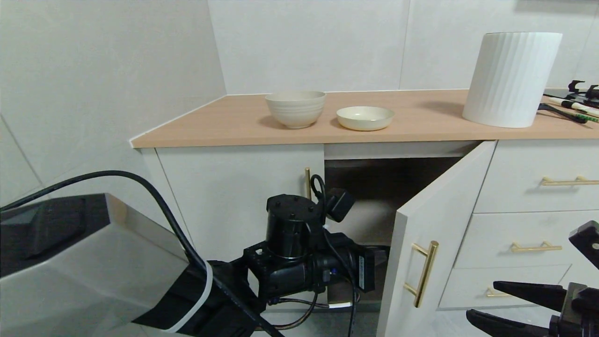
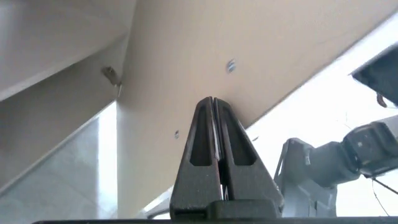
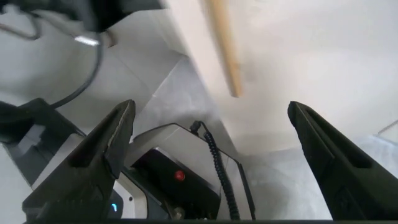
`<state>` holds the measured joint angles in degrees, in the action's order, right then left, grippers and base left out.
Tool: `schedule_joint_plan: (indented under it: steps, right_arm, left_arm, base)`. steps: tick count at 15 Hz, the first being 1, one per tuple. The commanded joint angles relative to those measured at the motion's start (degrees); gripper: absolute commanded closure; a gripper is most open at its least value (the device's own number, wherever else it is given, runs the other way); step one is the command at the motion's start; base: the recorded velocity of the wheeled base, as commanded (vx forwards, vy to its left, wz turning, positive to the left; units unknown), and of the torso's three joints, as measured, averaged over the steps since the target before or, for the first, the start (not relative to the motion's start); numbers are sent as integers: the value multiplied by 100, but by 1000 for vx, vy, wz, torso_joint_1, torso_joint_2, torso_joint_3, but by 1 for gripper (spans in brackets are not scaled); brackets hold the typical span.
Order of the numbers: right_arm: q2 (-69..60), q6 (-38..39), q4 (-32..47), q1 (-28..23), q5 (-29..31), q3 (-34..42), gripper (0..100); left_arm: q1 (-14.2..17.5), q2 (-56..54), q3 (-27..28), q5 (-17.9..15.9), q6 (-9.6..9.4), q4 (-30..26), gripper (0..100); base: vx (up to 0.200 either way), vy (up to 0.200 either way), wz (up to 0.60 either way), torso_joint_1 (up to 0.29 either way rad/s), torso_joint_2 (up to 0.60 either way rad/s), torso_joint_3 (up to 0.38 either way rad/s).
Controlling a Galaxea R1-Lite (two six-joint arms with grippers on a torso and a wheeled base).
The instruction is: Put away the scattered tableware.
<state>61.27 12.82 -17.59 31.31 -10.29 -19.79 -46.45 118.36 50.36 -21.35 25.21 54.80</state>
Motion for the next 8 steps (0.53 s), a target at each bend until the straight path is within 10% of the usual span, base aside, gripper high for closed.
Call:
schedule_joint_plan:
  steps: [1,8]
  right_arm:
    - [-10,1,-7,60,1,1,0]
    - [-45,1,-7,60,1,1,0]
  left_arm:
    - [4,135,334,16,10,-215,100]
    - [4,302,1072,16,10,-848,100]
  base:
    - [0,0,0,0,0,0]
    - [0,0,0,0,0,0]
